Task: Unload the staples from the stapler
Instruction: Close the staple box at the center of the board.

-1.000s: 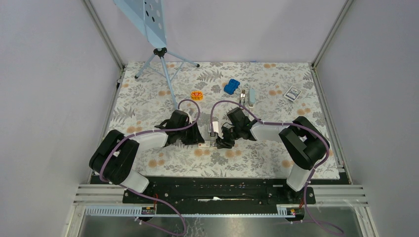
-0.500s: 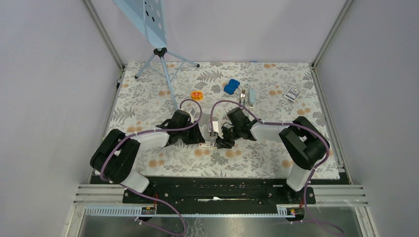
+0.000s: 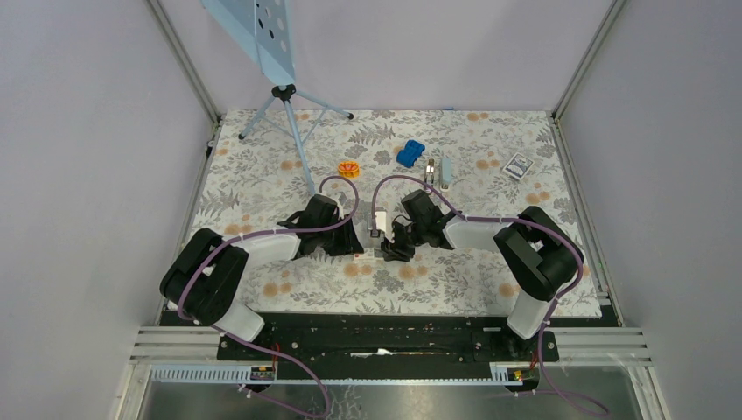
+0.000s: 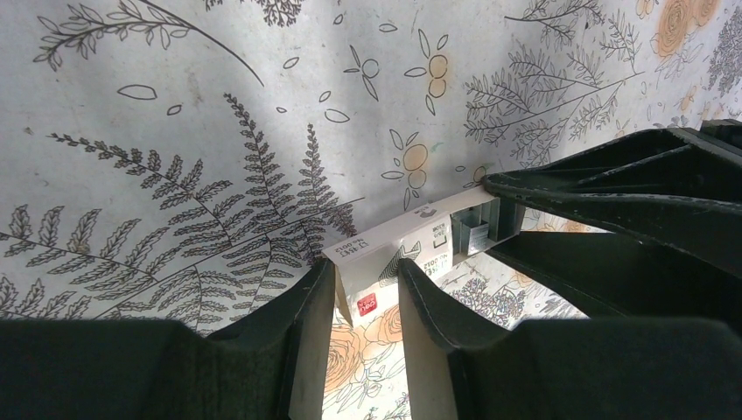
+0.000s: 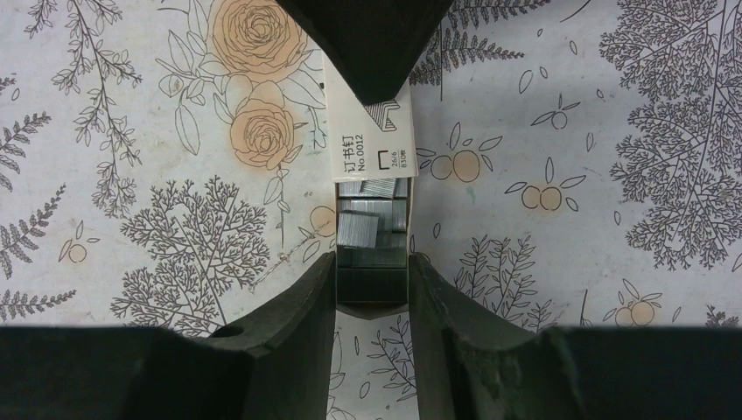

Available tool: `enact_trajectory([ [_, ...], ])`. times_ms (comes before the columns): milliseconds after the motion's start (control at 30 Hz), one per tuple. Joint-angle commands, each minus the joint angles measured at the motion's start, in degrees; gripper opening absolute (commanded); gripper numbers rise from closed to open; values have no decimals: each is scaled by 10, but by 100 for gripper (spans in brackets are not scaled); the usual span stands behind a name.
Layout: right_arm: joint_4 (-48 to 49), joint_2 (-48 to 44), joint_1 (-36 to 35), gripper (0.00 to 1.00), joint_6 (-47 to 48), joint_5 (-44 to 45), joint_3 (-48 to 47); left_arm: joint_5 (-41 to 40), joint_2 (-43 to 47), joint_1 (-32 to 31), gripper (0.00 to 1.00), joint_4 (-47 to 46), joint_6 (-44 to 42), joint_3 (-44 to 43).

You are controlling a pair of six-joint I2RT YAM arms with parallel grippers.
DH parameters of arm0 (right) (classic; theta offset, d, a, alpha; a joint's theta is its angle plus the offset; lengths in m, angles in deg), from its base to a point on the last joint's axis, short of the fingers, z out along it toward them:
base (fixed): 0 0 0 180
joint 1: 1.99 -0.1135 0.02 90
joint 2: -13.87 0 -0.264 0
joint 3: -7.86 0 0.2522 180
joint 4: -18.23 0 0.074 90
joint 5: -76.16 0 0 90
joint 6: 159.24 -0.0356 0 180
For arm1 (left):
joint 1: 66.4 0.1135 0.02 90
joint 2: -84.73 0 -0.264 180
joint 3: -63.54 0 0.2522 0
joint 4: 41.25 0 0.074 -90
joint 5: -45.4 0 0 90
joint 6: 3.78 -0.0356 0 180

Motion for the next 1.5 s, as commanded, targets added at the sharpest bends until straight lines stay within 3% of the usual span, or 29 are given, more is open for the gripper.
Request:
enact_trajectory([
  [0, 17, 1, -11, 37, -16, 33, -11, -5, -17, -7, 36, 20, -8, -8],
  [367, -26, 15, -26, 37, 43, -16, -27, -6, -19, -7, 36, 20, -7, -12],
  [600, -13, 23, -29, 38, 28, -20, -35, -6, -18, -8, 37, 20, -7, -14],
  [700, 23, 16, -29, 44, 0, -12, -22, -9, -15, -7, 40, 21, -4, -14],
  [867, 47, -9, -29, 63, -21, -6, -1, -26, -2, -7, 49, 23, 9, -18],
  [1133, 66, -77, -27, 69, -58, 7, 29, -39, 18, 4, 55, 34, 21, -33],
  [1233, 126, -118, -25, 73, -141, 73, 51, -51, 43, 12, 59, 49, 22, -35],
  [1300, 161, -133, -24, 73, -256, 183, 59, -63, 60, 17, 62, 60, 20, -36],
  [1467, 83, -160, -17, 73, -419, 350, 29, -78, 95, 35, 64, 83, 13, -29],
])
